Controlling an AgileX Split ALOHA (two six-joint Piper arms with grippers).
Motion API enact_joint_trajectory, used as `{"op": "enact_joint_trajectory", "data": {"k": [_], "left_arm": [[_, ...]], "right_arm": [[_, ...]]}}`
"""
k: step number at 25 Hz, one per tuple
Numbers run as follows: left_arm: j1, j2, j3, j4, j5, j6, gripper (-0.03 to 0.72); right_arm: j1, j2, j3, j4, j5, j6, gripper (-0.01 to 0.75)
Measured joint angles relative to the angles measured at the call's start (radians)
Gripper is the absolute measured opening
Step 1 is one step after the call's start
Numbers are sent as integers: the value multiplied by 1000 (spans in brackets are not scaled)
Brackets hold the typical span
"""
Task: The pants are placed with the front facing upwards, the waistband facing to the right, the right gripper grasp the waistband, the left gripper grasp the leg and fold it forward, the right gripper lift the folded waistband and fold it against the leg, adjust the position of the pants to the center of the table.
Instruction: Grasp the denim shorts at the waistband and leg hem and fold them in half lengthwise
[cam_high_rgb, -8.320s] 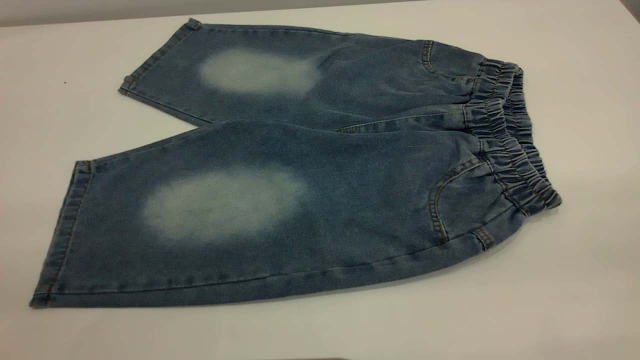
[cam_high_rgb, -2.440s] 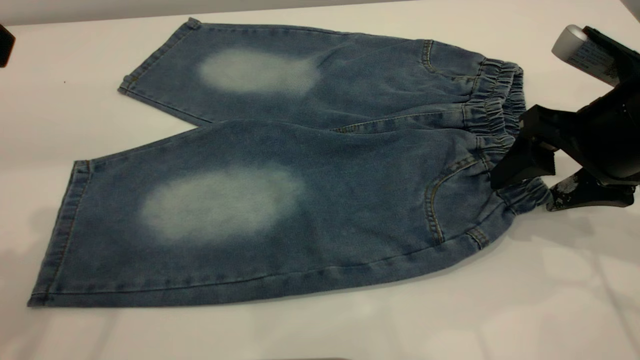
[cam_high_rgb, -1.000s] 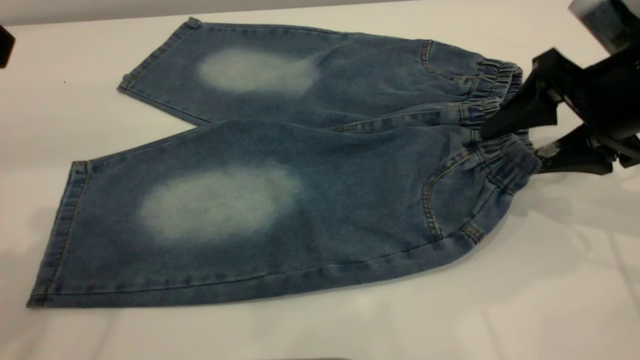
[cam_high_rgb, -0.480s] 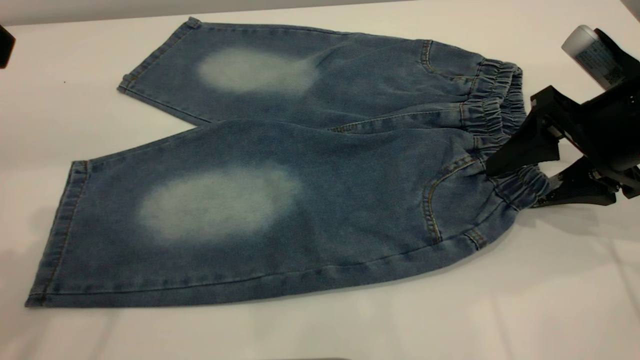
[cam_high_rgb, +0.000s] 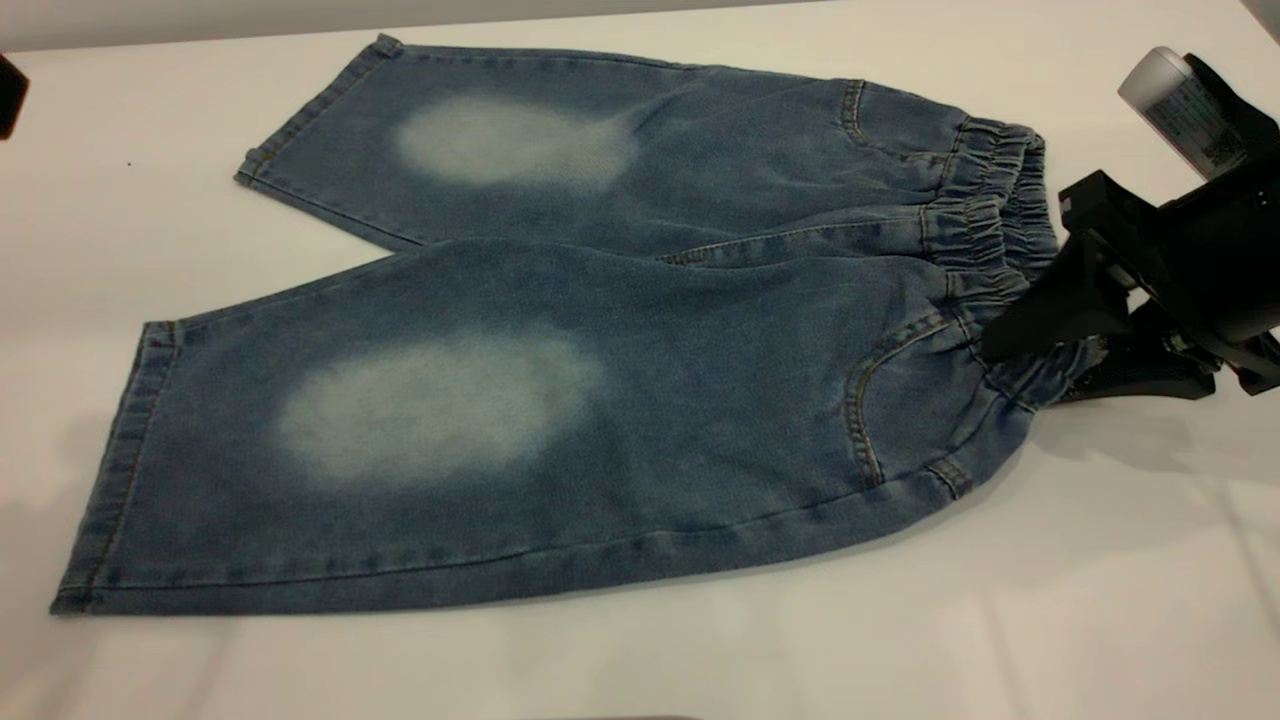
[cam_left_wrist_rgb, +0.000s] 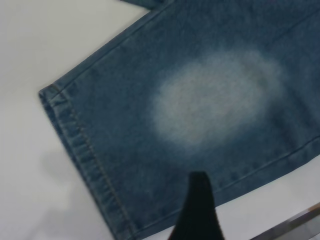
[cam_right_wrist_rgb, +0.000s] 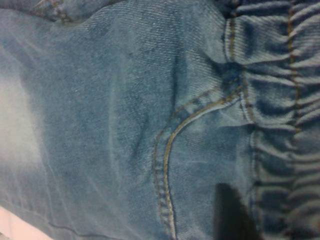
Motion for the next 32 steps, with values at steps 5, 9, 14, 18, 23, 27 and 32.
{"op": "enact_joint_trajectory", "data": {"k": [5, 9, 14, 18, 23, 27, 32], "left_arm": [[0, 24, 0, 108, -13, -42, 537], [0, 114, 0, 261, -2, -120, 537], [0, 285, 0, 451, 29, -106, 537], [-2, 417, -3, 486, -27, -94, 537], [-62, 554, -8, 491, -73, -32, 537], [-100, 634, -11, 495, -134, -23, 537], [-101, 702, -10, 494, -167, 17, 535]], "right_arm": [[0, 0, 0, 5, -5, 0, 52], [0, 0, 0, 7, -2, -2, 36], [0, 0, 0, 28, 13, -9, 36], [0, 0, 0, 32, 24, -10, 36], [0, 0, 0, 34, 27, -12, 39], [0, 0, 0, 34, 27, -14, 38], [0, 0, 0, 34, 27, -14, 40]]}}
